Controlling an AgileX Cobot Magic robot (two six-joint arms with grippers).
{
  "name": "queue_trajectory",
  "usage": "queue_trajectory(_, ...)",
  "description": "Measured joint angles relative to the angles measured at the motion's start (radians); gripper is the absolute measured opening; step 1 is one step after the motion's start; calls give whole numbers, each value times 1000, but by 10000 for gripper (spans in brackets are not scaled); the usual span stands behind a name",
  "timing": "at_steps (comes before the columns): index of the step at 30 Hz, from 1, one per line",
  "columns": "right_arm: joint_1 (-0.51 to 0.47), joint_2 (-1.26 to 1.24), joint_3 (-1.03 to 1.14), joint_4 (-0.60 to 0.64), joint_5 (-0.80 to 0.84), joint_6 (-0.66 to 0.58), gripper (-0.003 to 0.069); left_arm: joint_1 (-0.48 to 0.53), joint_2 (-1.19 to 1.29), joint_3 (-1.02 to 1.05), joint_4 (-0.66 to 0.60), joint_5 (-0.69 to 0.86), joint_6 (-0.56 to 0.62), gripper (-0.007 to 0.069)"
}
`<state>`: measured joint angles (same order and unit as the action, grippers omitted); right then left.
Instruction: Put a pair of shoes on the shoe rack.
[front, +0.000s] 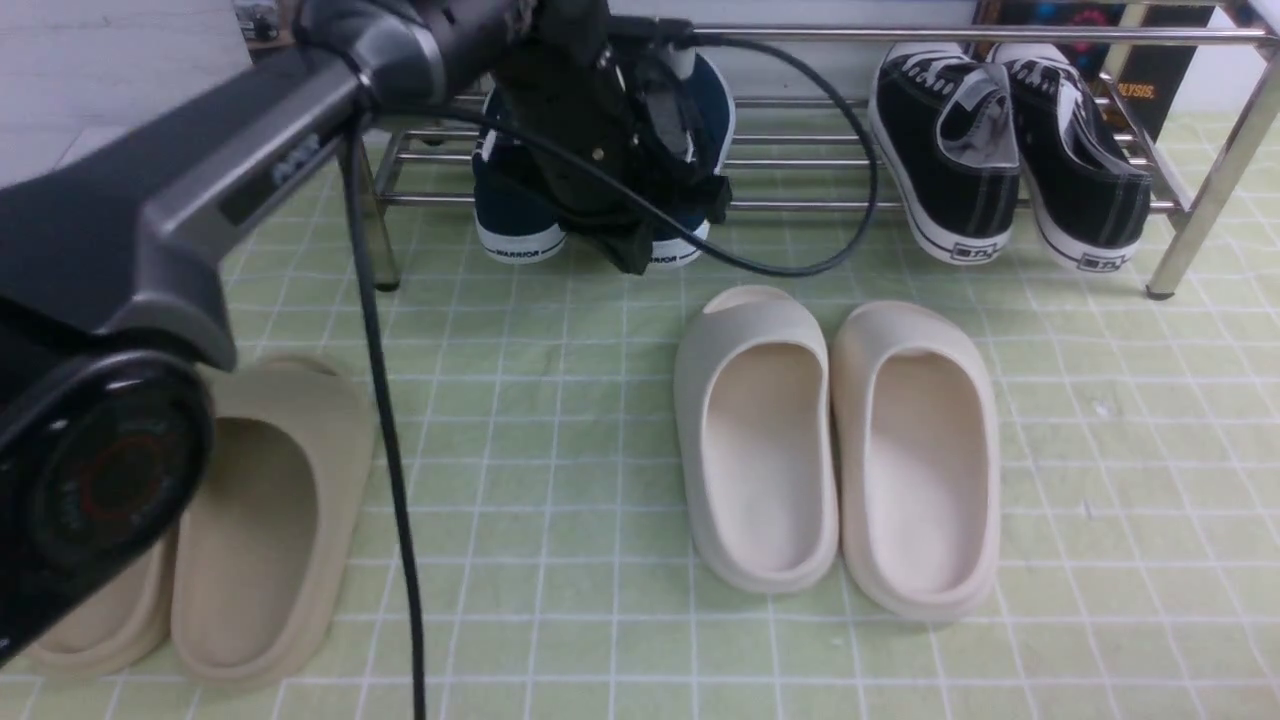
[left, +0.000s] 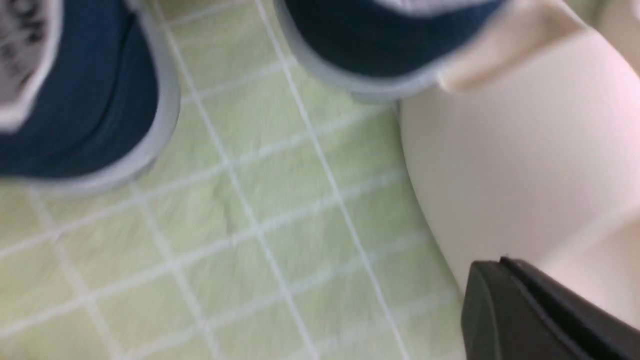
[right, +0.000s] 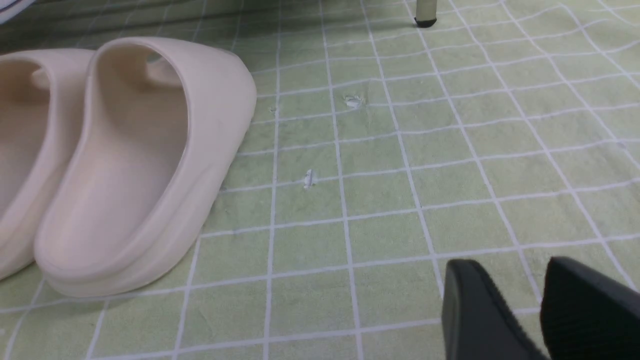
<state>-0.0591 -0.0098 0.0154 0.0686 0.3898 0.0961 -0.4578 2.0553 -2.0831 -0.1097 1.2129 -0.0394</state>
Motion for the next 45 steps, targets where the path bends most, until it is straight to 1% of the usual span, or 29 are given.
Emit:
queue_trajectory(5,0,0,0,0,0,1,239,5,-182,37,2,23,23,-13)
queue_trajectory(9,0,0,0,0,0,1,239,5,-454,195,0,23,26,-13)
queue_trajectory(10,0,0,0,0,0,1,239,5,-467,205,0,23,26,-13)
queue_trajectory(11,0,0,0,0,0,1,239,5,-558,288,0,-9,26,-13)
queue_trajectory(14,0,0,0,0,0,1,239,5,-756,506,7,-174,27,-13)
queue_trajectory(18,0,0,0,0,0,1,239,5,-1013,842,15,-490,27,-13)
queue_trajectory(19,0,0,0,0,0,1,239,5,-1025,859,15,-505,27,-13)
queue_trajectory(21,0,0,0,0,0,1,239,5,-1178,1081,15,-709,27,-13)
queue_trajectory(22,0,0,0,0,0,1,239,5,-1232,1164,15,-763,27,-13)
queue_trajectory(23,0,0,0,0,0,1,239,5,-1242,1181,15,-777,27,-13)
queue_trajectory(24,0,0,0,0,0,1,239,5,-1311,1291,15,-882,28,-13)
queue_trajectory(27,0,0,0,0,0,1,239,5,-1429,1505,15,-1057,28,-13)
queue_trajectory(30,0,0,0,0,0,1,239,5,-1498,1675,10,-1213,29,-13)
queue_trajectory(31,0,0,0,0,0,1,239,5,-1500,1684,10,-1213,29,-13)
queue_trajectory(33,0,0,0,0,0,1,239,5,-1520,1792,8,-1297,29,-13)
queue_trajectory(36,0,0,0,0,0,1,239,5,-1520,1864,7,-1329,29,-13)
queue_trajectory(41,0,0,0,0,0,1,239,5,-1520,1942,0,-1322,2,-13)
queue_trajectory(45,0,0,0,0,0,1,239,5,-1520,1997,-6,-1287,-9,-13)
